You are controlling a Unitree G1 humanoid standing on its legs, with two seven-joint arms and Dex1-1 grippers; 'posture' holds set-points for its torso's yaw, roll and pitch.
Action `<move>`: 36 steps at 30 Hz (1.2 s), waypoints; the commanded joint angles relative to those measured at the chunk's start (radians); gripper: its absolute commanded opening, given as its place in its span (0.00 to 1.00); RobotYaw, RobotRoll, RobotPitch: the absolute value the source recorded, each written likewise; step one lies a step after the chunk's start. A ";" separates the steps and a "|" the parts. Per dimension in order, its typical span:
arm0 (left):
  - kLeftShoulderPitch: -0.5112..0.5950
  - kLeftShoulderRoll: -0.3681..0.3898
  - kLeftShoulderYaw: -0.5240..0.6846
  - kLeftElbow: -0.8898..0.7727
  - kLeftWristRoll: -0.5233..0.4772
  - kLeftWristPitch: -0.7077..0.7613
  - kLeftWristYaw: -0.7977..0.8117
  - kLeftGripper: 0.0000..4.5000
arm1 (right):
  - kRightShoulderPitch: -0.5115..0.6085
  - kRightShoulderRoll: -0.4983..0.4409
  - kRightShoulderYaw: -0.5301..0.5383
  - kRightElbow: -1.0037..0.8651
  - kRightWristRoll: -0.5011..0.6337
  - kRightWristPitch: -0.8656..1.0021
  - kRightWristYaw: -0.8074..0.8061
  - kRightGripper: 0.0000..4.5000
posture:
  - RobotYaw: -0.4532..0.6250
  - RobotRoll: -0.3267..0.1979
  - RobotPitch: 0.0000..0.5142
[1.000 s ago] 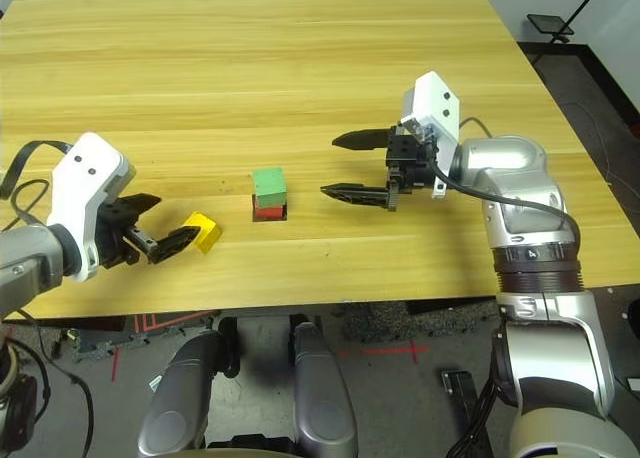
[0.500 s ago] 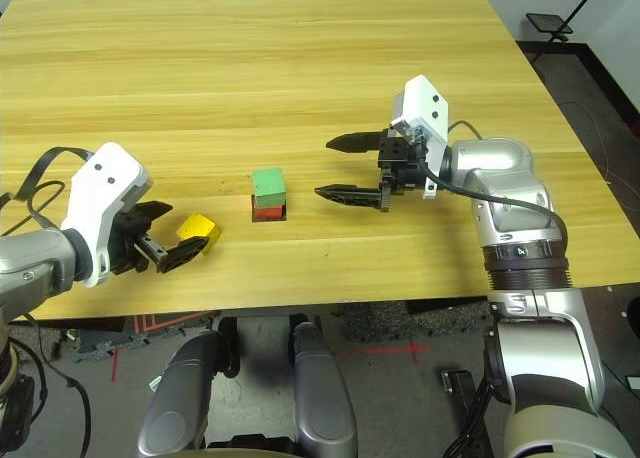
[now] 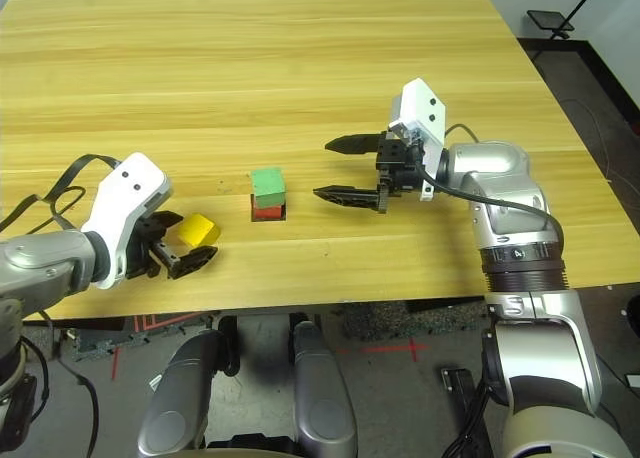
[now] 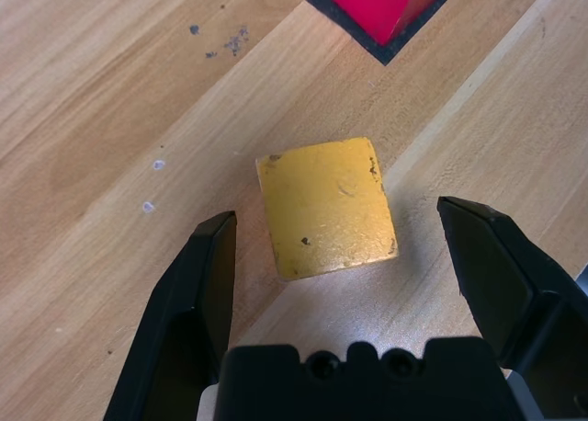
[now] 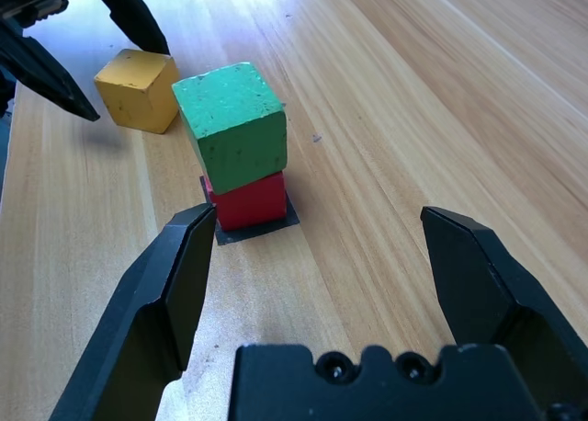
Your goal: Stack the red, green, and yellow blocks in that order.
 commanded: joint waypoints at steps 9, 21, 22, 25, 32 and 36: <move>0.020 -0.026 -0.011 0.037 0.032 -0.024 0.019 0.55 | -0.008 0.001 0.009 -0.001 -0.013 -0.014 0.007 1.00 | 0.74 0.87 0.66; -0.105 0.116 -0.064 0.210 0.104 -0.295 -0.085 0.43 | -0.022 0.032 0.016 0.031 -0.031 -0.055 0.001 1.00 | 0.76 0.89 0.55; -0.128 0.156 -0.082 0.242 0.112 -0.355 -0.133 0.43 | -0.025 0.035 0.017 0.037 -0.032 -0.059 0.001 1.00 | 0.76 0.89 0.55; -0.217 0.233 -0.104 0.375 0.142 -0.490 -0.229 0.43 | -0.035 0.040 0.016 0.052 -0.039 -0.071 0.006 1.00 | 0.76 0.88 0.52; -0.417 0.284 -0.171 0.623 0.181 -0.667 -0.457 0.43 | -0.042 0.013 0.006 0.042 -0.037 -0.064 0.029 1.00 | 0.74 0.87 0.50; -0.528 0.257 -0.225 0.689 0.197 -0.731 -0.569 0.43 | -0.018 -0.035 0.008 -0.003 -0.028 -0.042 0.071 1.00 | 0.73 0.86 0.49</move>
